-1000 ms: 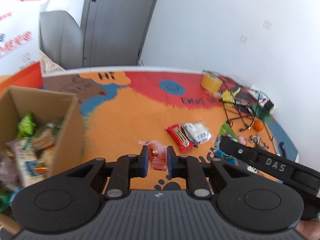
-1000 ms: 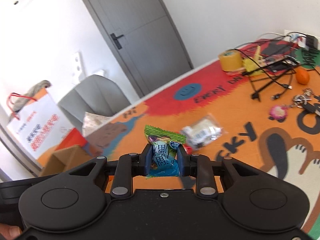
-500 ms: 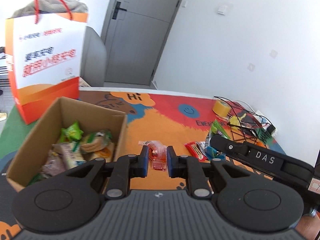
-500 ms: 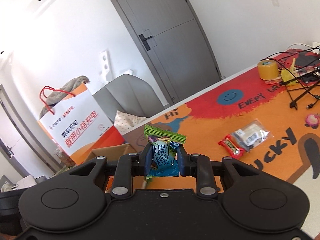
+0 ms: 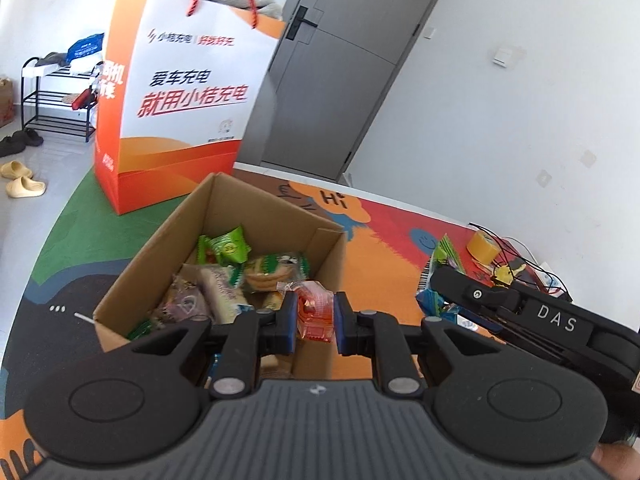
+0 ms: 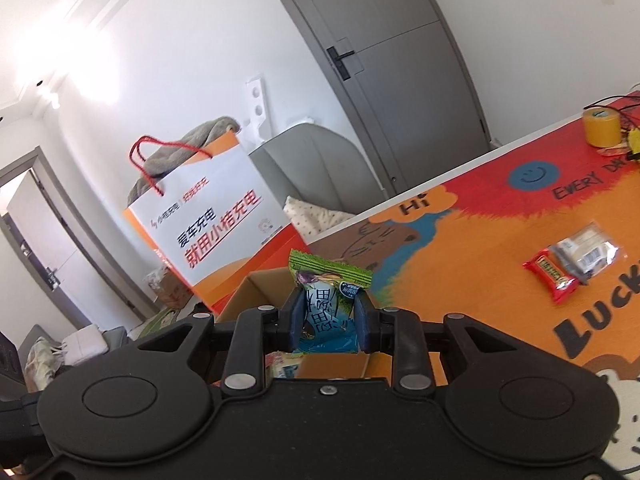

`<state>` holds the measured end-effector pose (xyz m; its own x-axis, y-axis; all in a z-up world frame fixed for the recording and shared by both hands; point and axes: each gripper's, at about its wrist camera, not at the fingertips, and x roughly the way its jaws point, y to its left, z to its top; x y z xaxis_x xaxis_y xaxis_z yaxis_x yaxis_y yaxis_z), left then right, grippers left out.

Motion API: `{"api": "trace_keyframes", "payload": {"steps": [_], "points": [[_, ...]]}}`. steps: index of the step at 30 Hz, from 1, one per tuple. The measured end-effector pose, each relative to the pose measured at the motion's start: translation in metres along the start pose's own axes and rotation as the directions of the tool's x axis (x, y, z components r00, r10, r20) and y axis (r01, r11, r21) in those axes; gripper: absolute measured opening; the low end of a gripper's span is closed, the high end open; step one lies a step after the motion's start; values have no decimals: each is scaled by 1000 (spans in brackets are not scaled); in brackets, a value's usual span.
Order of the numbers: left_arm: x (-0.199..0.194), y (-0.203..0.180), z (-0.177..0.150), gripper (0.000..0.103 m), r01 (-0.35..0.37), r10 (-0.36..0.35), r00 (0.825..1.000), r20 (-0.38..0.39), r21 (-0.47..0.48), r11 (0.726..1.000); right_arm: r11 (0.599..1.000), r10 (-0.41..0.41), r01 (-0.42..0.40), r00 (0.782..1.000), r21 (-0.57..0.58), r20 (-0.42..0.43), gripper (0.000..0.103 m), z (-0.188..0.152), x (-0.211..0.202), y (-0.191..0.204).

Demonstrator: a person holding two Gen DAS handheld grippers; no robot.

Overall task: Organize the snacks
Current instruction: 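Carry both snacks into the cardboard box and open both grippers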

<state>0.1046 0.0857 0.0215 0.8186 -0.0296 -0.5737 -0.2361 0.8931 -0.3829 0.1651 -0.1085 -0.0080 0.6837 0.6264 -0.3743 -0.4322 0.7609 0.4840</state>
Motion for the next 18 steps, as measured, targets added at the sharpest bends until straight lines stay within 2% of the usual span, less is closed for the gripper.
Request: {"api": "trace_keyframes", "payload": {"steps": [4, 8, 12, 18], "points": [[3, 12, 0, 19, -18, 18, 1000, 7, -7, 1000, 1000, 14, -14, 1000, -13, -22, 27, -4, 11, 14], [1, 24, 0, 24, -41, 42, 999, 12, -17, 999, 999, 33, -34, 998, -32, -46, 27, -7, 22, 31], [-8, 37, 0, 38, -50, 50, 998, 27, -24, 998, 998, 48, -52, 996, -47, -71, 27, -11, 32, 44], [-17, 56, 5, 43, -64, 67, 997, 44, -59, 996, 995, 73, -80, 990, -58, -119, 27, -21, 45, 58]]}}
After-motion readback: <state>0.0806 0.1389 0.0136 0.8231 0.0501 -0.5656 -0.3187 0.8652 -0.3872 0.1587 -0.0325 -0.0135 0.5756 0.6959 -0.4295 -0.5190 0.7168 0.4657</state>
